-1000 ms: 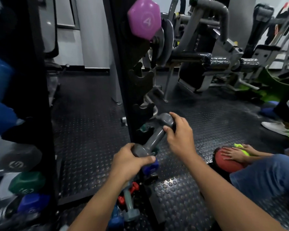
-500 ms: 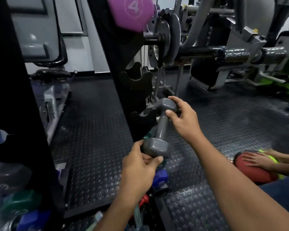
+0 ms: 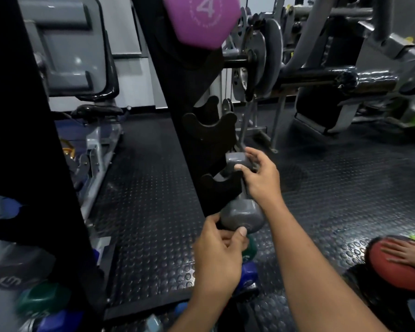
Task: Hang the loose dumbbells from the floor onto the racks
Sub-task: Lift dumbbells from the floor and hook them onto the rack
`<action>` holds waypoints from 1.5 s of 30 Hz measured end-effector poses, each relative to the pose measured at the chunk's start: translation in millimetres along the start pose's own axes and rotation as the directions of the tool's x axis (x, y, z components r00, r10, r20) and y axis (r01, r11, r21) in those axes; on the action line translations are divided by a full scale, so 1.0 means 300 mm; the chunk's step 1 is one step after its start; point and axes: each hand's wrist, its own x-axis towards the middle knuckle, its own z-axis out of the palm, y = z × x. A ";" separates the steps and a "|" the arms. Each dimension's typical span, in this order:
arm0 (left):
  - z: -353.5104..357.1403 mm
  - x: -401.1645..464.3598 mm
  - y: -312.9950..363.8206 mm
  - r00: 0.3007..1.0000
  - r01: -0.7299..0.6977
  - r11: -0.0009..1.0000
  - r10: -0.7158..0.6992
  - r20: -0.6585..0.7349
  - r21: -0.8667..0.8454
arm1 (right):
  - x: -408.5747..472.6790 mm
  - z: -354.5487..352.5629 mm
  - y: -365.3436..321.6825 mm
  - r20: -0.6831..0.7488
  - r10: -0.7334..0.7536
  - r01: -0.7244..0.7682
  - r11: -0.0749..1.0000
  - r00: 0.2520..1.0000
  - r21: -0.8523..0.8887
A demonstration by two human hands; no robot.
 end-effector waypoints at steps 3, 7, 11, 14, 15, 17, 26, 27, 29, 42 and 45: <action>0.021 -0.012 0.007 1.000 0.021 0.992 -0.023 -0.008 -0.124 | 0.035 0.020 -0.007 0.056 0.074 -0.077 0.995 0.996 0.057; 0.023 -0.023 -0.002 1.000 -0.017 0.990 0.015 -0.022 -0.138 | 0.058 0.046 -0.034 0.229 0.161 -0.187 0.978 0.960 0.095; -0.007 -0.009 -0.035 0.996 0.065 0.996 -0.068 -0.049 -0.058 | 0.023 0.065 -0.098 0.406 0.184 -0.235 0.969 0.895 0.079; -0.067 0.013 -0.035 0.998 0.008 0.936 0.014 -0.059 0.351 | -0.030 0.080 -0.177 0.439 0.124 -0.185 0.978 0.890 0.099; -0.088 0.017 -0.025 0.998 -0.035 0.891 0.058 -0.037 0.453 | -0.026 0.085 -0.159 0.442 0.102 -0.161 0.982 0.891 0.100; -0.121 0.025 0.004 0.991 -0.117 0.809 0.133 0.014 0.576 | -0.010 0.093 -0.121 0.426 0.101 -0.152 0.984 0.899 0.088; -0.178 0.079 0.073 0.979 -0.206 0.606 0.137 0.154 0.768 | -0.065 0.056 -0.118 0.384 0.189 -0.254 0.959 0.904 0.127; -0.182 0.082 0.082 0.977 -0.214 0.581 0.131 0.170 0.785 | -0.079 0.050 -0.123 0.350 0.216 -0.267 0.958 0.912 0.105; -0.186 0.090 0.097 0.974 -0.224 0.542 0.103 0.201 0.810 | -0.102 0.041 -0.116 0.307 0.279 -0.308 0.950 0.910 0.051; -0.305 0.071 0.211 0.962 -0.236 0.432 -0.019 0.271 0.870 | -0.330 -0.030 -0.245 0.060 0.212 -0.182 0.930 0.975 -0.319; -0.370 0.038 0.233 0.967 -0.222 0.421 -0.022 0.254 0.880 | -0.402 -0.033 -0.271 0.050 0.262 -0.230 0.910 0.964 -0.345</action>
